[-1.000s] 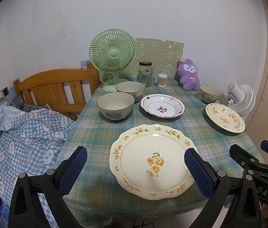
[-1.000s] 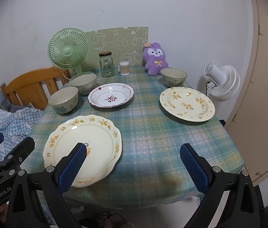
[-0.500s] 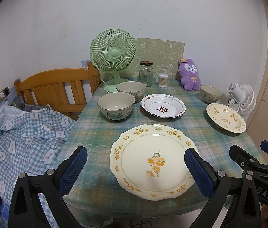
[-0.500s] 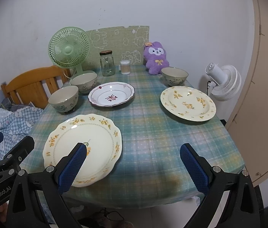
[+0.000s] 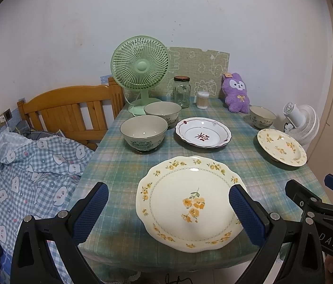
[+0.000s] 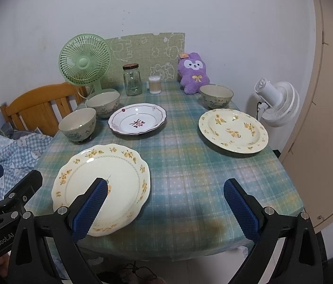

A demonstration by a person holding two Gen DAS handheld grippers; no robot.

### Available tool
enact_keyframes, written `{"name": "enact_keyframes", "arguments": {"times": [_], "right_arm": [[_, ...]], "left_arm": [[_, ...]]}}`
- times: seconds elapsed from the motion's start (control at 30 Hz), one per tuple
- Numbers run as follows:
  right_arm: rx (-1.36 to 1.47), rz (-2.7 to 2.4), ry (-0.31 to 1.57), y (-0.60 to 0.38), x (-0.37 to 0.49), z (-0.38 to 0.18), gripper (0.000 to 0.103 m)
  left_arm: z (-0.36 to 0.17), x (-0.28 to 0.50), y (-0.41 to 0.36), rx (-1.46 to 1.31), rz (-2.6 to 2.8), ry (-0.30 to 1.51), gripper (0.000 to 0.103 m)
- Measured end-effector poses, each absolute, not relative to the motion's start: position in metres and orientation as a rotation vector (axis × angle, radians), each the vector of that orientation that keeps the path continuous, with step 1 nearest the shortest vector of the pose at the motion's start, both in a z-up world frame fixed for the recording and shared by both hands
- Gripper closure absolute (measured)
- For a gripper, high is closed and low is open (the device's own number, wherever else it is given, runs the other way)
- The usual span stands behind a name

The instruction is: Organize plates and bowls

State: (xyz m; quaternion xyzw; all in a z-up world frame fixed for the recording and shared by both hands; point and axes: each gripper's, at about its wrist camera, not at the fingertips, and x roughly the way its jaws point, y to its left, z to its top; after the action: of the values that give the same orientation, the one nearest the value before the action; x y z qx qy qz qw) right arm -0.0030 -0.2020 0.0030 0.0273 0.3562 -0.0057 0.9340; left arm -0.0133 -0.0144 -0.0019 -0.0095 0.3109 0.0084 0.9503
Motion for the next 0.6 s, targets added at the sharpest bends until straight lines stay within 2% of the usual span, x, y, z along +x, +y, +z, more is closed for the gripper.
{"name": "enact_keyframes", "arguments": {"times": [0.6], "right_arm": [[0.043, 0.021, 0.735, -0.1961, 0.0059, 0.0021, 0.004]], "left_arm": [[-0.0083, -0.0056, -0.0137, -0.027, 0.038, 0.642, 0.006]]}}
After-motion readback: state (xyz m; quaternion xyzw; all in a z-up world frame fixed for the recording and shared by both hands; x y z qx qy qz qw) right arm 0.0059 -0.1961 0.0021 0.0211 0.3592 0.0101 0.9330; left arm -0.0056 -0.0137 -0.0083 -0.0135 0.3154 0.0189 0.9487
